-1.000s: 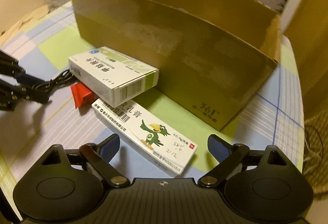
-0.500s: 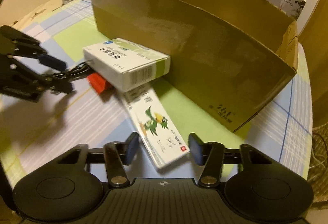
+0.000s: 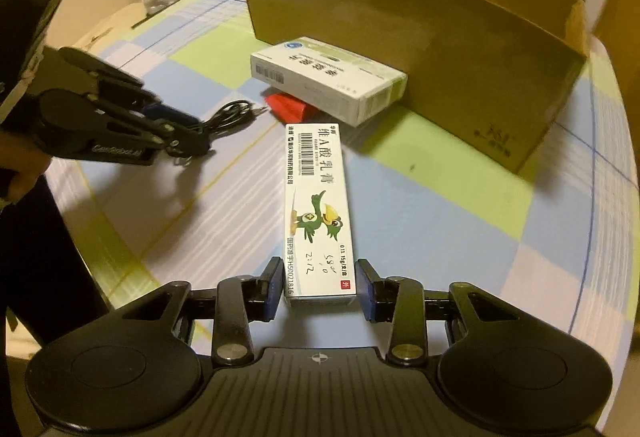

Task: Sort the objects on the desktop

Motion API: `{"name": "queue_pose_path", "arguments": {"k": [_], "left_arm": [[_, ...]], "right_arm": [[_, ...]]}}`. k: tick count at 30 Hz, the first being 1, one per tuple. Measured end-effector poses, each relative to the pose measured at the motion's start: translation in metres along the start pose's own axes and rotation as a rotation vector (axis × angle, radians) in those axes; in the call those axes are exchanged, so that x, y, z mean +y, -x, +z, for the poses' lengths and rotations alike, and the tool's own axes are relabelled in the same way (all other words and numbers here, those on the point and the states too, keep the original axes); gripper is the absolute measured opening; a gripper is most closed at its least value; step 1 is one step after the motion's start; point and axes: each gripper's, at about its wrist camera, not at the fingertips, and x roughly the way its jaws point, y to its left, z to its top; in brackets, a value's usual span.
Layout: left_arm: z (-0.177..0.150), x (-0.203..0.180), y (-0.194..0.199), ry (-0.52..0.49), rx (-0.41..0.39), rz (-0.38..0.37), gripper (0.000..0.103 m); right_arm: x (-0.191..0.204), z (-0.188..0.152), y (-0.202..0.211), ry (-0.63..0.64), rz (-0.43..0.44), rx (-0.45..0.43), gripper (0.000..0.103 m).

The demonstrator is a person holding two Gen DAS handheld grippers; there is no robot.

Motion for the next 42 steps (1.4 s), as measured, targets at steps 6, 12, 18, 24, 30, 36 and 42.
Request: {"name": "queue_pose_path", "arguments": {"k": [6,12,18,24,30,36,42], "left_arm": [[-0.007,0.003,0.005,0.025,-0.001,0.021,0.026],[-0.002,0.008,0.004,0.050,-0.012,0.040,0.029],[0.003,0.005,-0.001,0.035,-0.011,0.034,0.029],[0.002,0.000,-0.003,0.011,0.004,0.025,0.016],[0.000,-0.001,-0.001,0.006,0.004,0.020,0.014],[-0.001,-0.001,0.000,0.014,0.000,0.020,0.014],[0.001,0.001,0.000,0.026,0.003,0.017,0.014]], "right_arm": [[0.004,-0.004,0.006,-0.011,-0.041,-0.035,0.065],[0.009,0.008,-0.003,0.022,-0.059,-0.042,0.065],[0.010,0.014,-0.014,-0.014,-0.052,-0.050,0.065],[0.007,0.016,-0.019,-0.048,-0.058,-0.049,0.065],[0.005,0.014,-0.020,-0.073,-0.072,-0.046,0.065],[0.007,0.014,-0.023,-0.090,-0.086,-0.039,0.065],[0.009,0.014,-0.026,-0.110,-0.097,-0.035,0.065]]}}
